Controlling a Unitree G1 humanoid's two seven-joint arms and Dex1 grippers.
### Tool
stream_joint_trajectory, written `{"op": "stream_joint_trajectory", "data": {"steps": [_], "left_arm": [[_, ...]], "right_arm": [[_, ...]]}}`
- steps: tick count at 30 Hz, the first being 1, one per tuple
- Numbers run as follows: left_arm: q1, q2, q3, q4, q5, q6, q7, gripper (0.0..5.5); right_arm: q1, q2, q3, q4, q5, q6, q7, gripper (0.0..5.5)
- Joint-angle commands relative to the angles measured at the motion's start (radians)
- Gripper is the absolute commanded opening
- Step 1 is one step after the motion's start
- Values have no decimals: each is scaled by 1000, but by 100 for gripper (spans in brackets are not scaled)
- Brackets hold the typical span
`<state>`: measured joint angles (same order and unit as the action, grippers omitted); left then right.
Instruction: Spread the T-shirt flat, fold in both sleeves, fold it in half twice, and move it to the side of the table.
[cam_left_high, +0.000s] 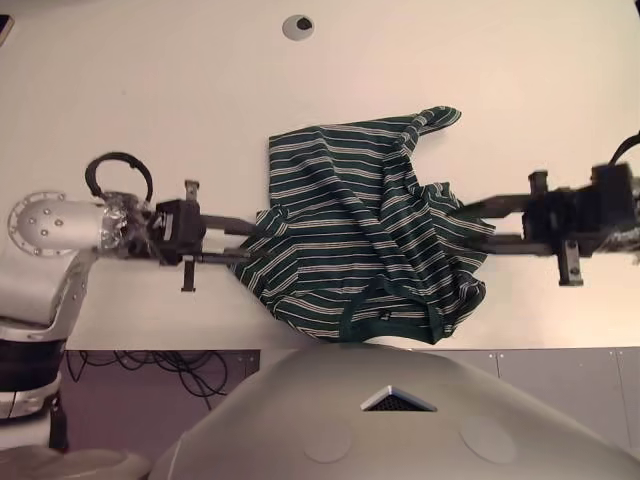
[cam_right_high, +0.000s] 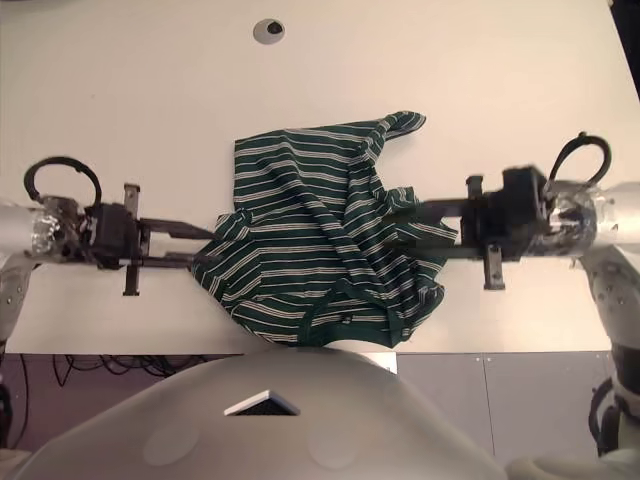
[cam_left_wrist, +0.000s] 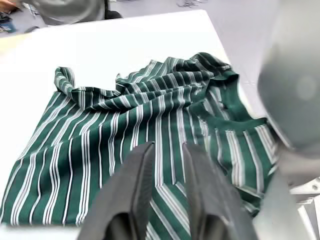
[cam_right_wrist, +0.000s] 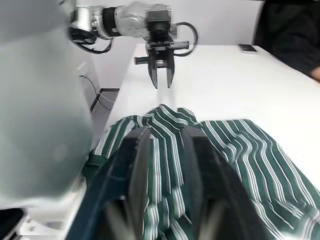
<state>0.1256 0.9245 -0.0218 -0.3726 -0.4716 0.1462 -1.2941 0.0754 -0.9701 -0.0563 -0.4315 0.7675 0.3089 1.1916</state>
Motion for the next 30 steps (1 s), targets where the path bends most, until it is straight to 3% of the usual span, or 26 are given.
{"op": "stream_joint_trajectory", "data": {"steps": [1, 5, 11, 16, 21, 30], "left_arm": [[-68, -36, -171, 122, 308, -84, 103, 35], [-100, -37, -264, 192, 507, -153, 164, 2], [-36, 44, -289, 219, 532, -205, 103, 2], [39, 106, -224, 247, 479, -225, 102, 2], [110, 117, -162, 212, 376, -228, 95, 2], [4, -13, -42, 215, 142, -139, 136, 2]], "right_arm": [[-112, 95, 215, 165, -429, -68, -215, 36], [-160, 118, 369, 289, -760, -188, -311, 1], [-107, 26, 433, 376, -918, -302, -247, 1], [18, -110, 405, 359, -907, -355, -151, 1], [77, -137, 365, 314, -864, -357, -127, 1], [-37, 33, 247, 293, -704, -305, -205, 1]]}}
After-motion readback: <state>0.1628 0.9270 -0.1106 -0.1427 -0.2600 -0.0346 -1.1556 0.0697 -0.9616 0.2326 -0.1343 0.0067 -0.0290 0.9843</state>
